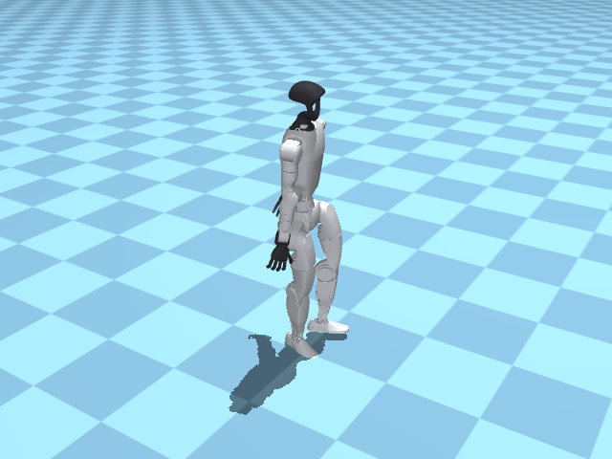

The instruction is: Upper body actions

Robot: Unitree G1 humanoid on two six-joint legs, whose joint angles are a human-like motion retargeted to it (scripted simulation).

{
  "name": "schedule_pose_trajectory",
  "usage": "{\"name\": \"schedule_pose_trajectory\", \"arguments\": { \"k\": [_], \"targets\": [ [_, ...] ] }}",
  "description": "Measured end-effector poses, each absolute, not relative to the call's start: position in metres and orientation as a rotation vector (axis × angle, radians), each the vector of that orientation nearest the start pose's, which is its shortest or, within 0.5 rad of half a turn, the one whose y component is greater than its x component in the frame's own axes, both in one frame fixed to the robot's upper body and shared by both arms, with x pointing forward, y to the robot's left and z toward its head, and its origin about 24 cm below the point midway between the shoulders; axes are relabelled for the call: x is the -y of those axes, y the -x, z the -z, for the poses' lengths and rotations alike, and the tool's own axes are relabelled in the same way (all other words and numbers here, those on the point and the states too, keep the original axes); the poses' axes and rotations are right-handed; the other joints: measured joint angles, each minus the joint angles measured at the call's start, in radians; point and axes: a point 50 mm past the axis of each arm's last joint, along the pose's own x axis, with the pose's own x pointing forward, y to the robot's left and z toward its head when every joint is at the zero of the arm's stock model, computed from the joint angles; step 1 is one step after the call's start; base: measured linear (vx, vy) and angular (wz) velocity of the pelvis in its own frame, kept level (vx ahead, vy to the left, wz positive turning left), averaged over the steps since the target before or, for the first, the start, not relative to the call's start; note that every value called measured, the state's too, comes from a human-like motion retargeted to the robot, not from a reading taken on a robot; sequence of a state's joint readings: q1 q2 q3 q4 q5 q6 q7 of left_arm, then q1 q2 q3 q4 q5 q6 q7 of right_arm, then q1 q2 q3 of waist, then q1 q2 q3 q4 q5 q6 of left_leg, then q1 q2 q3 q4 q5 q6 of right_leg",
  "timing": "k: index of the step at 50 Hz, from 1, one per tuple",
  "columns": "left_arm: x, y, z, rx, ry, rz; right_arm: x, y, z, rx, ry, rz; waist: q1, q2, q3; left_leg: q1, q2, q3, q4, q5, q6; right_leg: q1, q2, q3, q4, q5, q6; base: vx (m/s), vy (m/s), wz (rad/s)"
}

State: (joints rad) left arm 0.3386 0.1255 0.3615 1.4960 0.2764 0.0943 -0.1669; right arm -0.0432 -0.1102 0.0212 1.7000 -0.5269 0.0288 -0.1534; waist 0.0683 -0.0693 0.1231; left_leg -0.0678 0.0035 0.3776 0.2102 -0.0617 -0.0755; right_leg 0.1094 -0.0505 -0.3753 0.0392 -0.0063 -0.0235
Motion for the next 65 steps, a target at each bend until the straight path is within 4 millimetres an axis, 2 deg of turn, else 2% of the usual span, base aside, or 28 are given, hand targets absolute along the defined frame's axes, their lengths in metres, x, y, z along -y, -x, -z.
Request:
{"name": "schedule_pose_trajectory", "arguments": {
  "k": [2,5,10,15,20,23,25,27,30,32,33,36,38,40,43,45,48,50,52,55,57,60,62,65],
  "targets": [
    [-0.200,0.115,0.162,-1.863,0.122,-0.201,0.204,0.008,0.175,-1.632,0.635,-0.243,-0.028,0.015,-0.013,0.034,-0.011,-0.003,-0.086,-0.072,0.021,0.004,0.015,-0.020,-0.006,-0.002,0.007,0.11,0.10,0.68],
    [-0.205,0.093,0.167,-1.793,0.111,-0.255,0.206,0.007,0.175,-1.624,0.599,-0.224,-0.074,0.021,-0.034,0.047,-0.028,-0.032,-0.178,-0.049,0.058,0.003,0.018,-0.049,-0.017,0.003,0.020,0.09,0.09,0.65],
    [-0.222,0.047,0.173,-1.680,0.067,-0.240,0.203,-0.015,0.177,-1.534,0.516,-0.203,-0.084,-0.020,-0.036,0.034,-0.056,-0.002,-0.197,-0.034,0.073,-0.010,-0.019,-0.079,-0.024,0.019,0.029,0.03,0.05,0.31],
    [-0.235,-0.002,0.172,-1.618,-0.039,-0.155,0.204,-0.042,0.177,-1.460,0.517,-0.270,-0.037,-0.064,-0.029,0.023,-0.089,-0.012,-0.177,-0.062,0.091,-0.018,-0.058,-0.074,-0.020,0.037,0.037,0.07,0.10,-0.26],
    [-0.228,-0.041,0.172,-1.535,-0.113,-0.068,0.204,-0.071,0.173,-1.340,0.538,-0.354,-0.041,-0.063,-0.024,0.052,-0.105,-0.008,-0.191,-0.086,0.118,-0.003,-0.072,-0.055,0.001,0.037,0.057,0.12,0.23,-0.29],
    [-0.219,-0.065,0.171,-1.467,-0.152,-0.008,0.206,-0.077,0.171,-1.264,0.538,-0.362,-0.053,-0.052,-0.033,0.076,-0.114,-0.010,-0.202,-0.105,0.139,-0.002,-0.079,-0.039,0.052,0.014,0.078,0.23,0.25,-0.25],
    [-0.215,-0.082,0.169,-1.421,-0.162,0.019,0.207,-0.073,0.171,-1.241,0.531,-0.326,-0.057,-0.042,-0.029,0.093,-0.113,-0.023,-0.201,-0.121,0.148,-0.013,-0.082,-0.027,0.120,-0.005,0.090,0.17,0.23,-0.12],
    [-0.213,-0.095,0.167,-1.386,-0.163,0.029,0.208,-0.061,0.172,-1.256,0.518,-0.280,-0.063,-0.033,-0.028,0.103,-0.104,-0.049,-0.189,-0.135,0.151,-0.032,-0.085,-0.027,0.201,0.019,0.091,0.20,0.20,0.09],
    [-0.207,-0.134,0.158,-1.292,-0.084,-0.011,0.208,-0.027,0.176,-1.338,0.486,-0.234,-0.068,0.004,-0.015,0.111,-0.052,-0.069,-0.153,-0.166,0.148,-0.139,-0.133,-0.060,0.499,0.198,0.067,0.17,0.20,-0.10],
    [-0.196,-0.176,0.144,-1.135,0.042,-0.075,0.210,-0.004,0.176,-1.414,0.504,-0.255,-0.093,0.026,0.012,0.122,-0.018,-0.055,-0.132,-0.178,0.145,-0.266,-0.174,-0.046,0.766,0.287,-0.003,0.05,0.23,-0.16],
    [-0.194,-0.201,0.132,-1.030,0.096,-0.102,0.212,0.010,0.176,-1.466,0.522,-0.273,-0.124,0.038,0.028,0.126,-0.005,-0.067,-0.123,-0.179,0.147,-0.332,-0.167,-0.014,0.886,0.288,-0.019,0.02,0.26,0.18],
    [-0.195,-0.274,0.081,-0.721,0.160,-0.160,0.224,0.052,0.171,-1.661,0.595,-0.337,-0.231,0.071,0.077,0.132,0.019,-0.067,-0.100,-0.187,0.172,-0.515,-0.281,-0.058,1.239,0.207,-0.065,-0.05,0.37,0.37],
    [-0.197,-0.314,0.038,-0.528,0.164,-0.175,0.233,0.081,0.163,-1.799,0.637,-0.363,-0.322,0.086,0.110,0.129,0.027,-0.092,-0.083,-0.187,0.190,-0.684,-0.298,-0.026,1.419,0.169,-0.072,-0.09,0.32,0.83],
    [-0.202,-0.343,-0.005,-0.351,0.153,-0.192,0.240,0.108,0.153,-1.928,0.654,-0.371,-0.404,0.111,0.149,0.118,0.060,-0.117,-0.055,-0.187,0.202,-0.865,-0.260,0.003,1.529,0.152,-0.078,-0.05,0.16,0.88],
    [-0.206,-0.367,-0.058,-0.160,0.122,-0.243,0.245,0.145,0.138,-2.092,0.627,-0.292,-0.483,0.117,0.218,0.133,0.097,-0.139,-0.004,-0.199,0.206,-1.079,-0.231,0.014,1.583,0.124,-0.125,0.03,0.04,0.71],
    [-0.206,-0.374,-0.080,-0.091,0.094,-0.278,0.244,0.166,0.128,-2.182,0.571,-0.183,-0.511,0.119,0.250,0.141,0.112,-0.167,0.030,-0.212,0.204,-1.183,-0.222,-0.001,1.575,0.096,-0.155,0.07,-0.06,0.40],
    [-0.206,-0.377,-0.091,-0.055,0.043,-0.298,0.236,0.182,0.123,-2.233,0.436,-0.004,-0.520,0.135,0.260,0.135,0.137,-0.184,0.070,-0.230,0.193,-1.257,-0.204,-0.054,1.514,0.057,-0.190,0.08,-0.10,0.03],
    [-0.207,-0.375,-0.087,-0.060,0.008,-0.305,0.229,0.179,0.127,-2.204,0.336,0.084,-0.513,0.140,0.257,0.131,0.140,-0.183,0.084,-0.239,0.187,-1.255,-0.198,-0.083,1.470,0.049,-0.193,0.04,-0.06,-0.27],
    [-0.210,-0.369,-0.075,-0.091,-0.027,-0.312,0.222,0.163,0.136,-2.137,0.255,0.113,-0.500,0.136,0.246,0.128,0.131,-0.167,0.076,-0.239,0.186,-1.209,-0.193,-0.101,1.433,0.056,-0.179,-0.03,-0.01,-0.45],
    [-0.214,-0.358,-0.049,-0.176,-0.069,-0.318,0.214,0.129,0.152,-2.015,0.183,0.081,-0.484,0.125,0.220,0.120,0.110,-0.138,0.047,-0.232,0.188,-1.111,-0.190,-0.110,1.392,0.079,-0.147,-0.06,0.01,-0.47],
    [-0.218,-0.343,-0.019,-0.286,-0.091,-0.313,0.208,0.097,0.164,-1.891,0.172,0.002,-0.478,0.128,0.202,0.111,0.107,-0.118,0.028,-0.228,0.188,-0.983,-0.198,-0.128,1.340,0.114,-0.112,-0.06,-0.01,-0.41],
    [-0.218,-0.308,0.033,-0.485,-0.095,-0.276,0.200,0.047,0.176,-1.694,0.223,-0.162,-0.447,0.126,0.177,0.118,0.102,-0.080,-0.003,-0.223,0.182,-0.779,-0.194,-0.117,1.247,0.177,-0.048,-0.02,-0.06,-0.58],
    [-0.216,-0.268,0.077,-0.665,-0.069,-0.256,0.201,0.013,0.179,-1.558,0.348,-0.269,-0.400,0.112,0.142,0.134,0.080,-0.033,-0.036,-0.220,0.174,-0.623,-0.182,-0.086,1.138,0.224,-0.022,0.05,-0.11,-0.90],
    [-0.211,-0.202,0.125,-0.905,-0.030,-0.278,0.207,-0.017,0.177,-1.430,0.569,-0.336,-0.349,0.098,0.086,0.147,0.058,-0.002,-0.064,-0.221,0.155,-0.410,-0.127,-0.046,0.901,0.295,-0.023,0.10,-0.16,-0.60]
  ]
}}
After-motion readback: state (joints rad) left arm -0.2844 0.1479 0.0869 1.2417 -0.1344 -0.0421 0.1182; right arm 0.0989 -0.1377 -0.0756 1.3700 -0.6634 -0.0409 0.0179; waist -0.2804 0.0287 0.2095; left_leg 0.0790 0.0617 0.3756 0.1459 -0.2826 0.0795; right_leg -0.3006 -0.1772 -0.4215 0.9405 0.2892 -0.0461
